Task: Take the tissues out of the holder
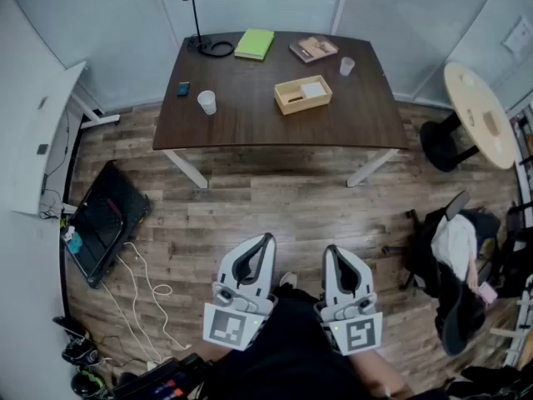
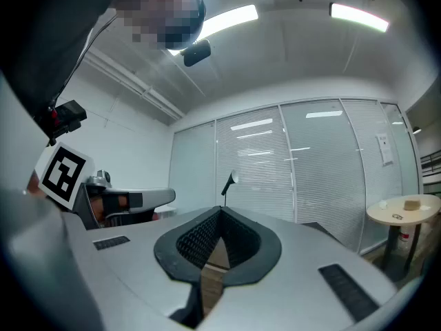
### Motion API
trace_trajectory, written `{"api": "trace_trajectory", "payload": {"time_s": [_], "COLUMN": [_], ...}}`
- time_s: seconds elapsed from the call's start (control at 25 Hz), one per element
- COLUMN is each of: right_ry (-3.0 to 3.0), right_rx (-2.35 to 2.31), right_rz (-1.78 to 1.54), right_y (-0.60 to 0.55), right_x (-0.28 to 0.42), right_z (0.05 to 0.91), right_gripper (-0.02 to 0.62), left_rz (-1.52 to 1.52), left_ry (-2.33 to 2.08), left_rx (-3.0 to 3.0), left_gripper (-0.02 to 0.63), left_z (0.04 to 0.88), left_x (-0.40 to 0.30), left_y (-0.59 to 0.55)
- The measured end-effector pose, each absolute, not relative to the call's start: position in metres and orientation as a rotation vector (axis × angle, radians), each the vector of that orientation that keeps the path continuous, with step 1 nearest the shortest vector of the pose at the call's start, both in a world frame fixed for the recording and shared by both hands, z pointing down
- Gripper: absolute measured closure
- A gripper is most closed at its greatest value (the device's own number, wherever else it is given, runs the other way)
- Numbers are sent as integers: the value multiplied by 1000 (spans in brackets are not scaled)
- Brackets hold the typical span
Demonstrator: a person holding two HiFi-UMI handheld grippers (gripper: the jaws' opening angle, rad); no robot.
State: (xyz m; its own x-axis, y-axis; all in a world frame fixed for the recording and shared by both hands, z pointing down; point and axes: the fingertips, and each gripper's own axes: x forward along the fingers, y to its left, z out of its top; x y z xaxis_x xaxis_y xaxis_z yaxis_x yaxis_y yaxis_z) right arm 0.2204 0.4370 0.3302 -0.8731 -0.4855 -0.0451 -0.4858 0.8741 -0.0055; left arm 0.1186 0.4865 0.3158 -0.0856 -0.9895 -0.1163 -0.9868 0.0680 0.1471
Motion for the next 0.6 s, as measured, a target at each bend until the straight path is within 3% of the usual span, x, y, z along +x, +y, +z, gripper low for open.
{"api": "trace_trajectory", "payload": {"time_s": [0.6], "right_ry": [2963], "right_rx": [-832], "right_rz": [-61], "right_y": [369], "right_x": [262], "right_z": [336], "right_gripper": [586], "left_rz": [-221], "left_ry": [-2433], "left_rx": [2040], "left_gripper": [607], "left_z": [312], "left_x": [131], "left_y": [450]}}
